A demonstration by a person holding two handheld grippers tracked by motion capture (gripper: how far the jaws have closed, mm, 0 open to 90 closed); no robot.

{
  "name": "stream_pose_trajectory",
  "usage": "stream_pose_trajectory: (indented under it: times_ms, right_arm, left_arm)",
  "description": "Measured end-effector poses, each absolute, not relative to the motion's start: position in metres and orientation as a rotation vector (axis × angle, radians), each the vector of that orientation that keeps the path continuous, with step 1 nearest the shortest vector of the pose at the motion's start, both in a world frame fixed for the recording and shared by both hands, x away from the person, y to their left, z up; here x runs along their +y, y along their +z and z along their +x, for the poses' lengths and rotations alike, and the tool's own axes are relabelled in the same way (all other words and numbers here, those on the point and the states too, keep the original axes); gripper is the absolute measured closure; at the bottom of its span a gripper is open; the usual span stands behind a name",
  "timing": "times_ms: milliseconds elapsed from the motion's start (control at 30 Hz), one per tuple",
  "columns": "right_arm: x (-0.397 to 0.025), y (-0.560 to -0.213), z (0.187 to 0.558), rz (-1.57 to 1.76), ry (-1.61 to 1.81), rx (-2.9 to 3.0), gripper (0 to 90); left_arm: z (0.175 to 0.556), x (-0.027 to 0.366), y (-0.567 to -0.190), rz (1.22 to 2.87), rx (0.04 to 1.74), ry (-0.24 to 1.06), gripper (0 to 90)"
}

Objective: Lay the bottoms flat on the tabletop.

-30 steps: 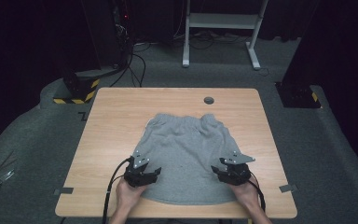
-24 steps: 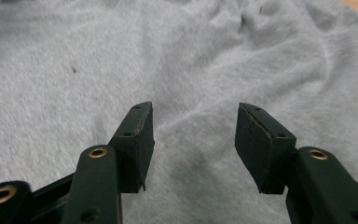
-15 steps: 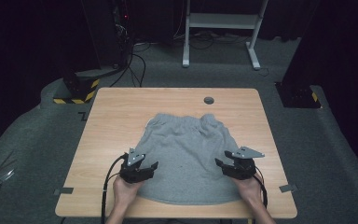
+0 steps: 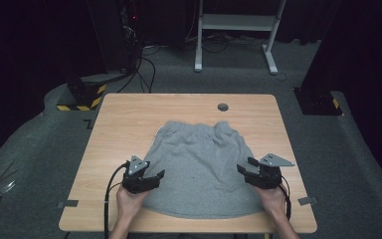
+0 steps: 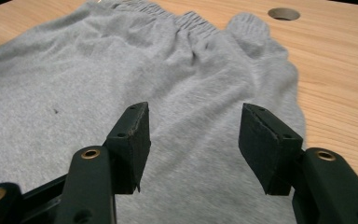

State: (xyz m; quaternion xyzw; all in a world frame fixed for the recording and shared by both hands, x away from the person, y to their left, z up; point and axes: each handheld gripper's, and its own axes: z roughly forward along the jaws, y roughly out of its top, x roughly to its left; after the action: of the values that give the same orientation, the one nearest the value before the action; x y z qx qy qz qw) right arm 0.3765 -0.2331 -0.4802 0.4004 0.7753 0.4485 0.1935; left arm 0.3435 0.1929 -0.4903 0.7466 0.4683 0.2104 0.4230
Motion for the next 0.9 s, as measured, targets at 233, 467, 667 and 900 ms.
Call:
stream_pose_trajectory:
  times_ms: [233,467,667,900]
  right_arm:
    - [-0.242,-0.477,0.375,1.156,1.253,2.120,43.2]
    - [-0.251,-0.477,0.375,1.169,1.244,2.099,41.8]
    - [-0.261,-0.475,0.373,1.199,1.261,2.057,40.0]
    - [-0.271,-0.478,0.373,1.232,1.264,2.041,39.4]
  left_arm:
    - [0.343,0.200,-0.487,1.853,1.190,0.531,30.5]
    - [0.341,0.213,-0.485,1.804,1.220,0.538,29.8]
    - [0.340,0.221,-0.480,1.782,1.234,0.553,29.3]
    - [0.341,0.232,-0.481,1.767,1.272,0.570,29.3]
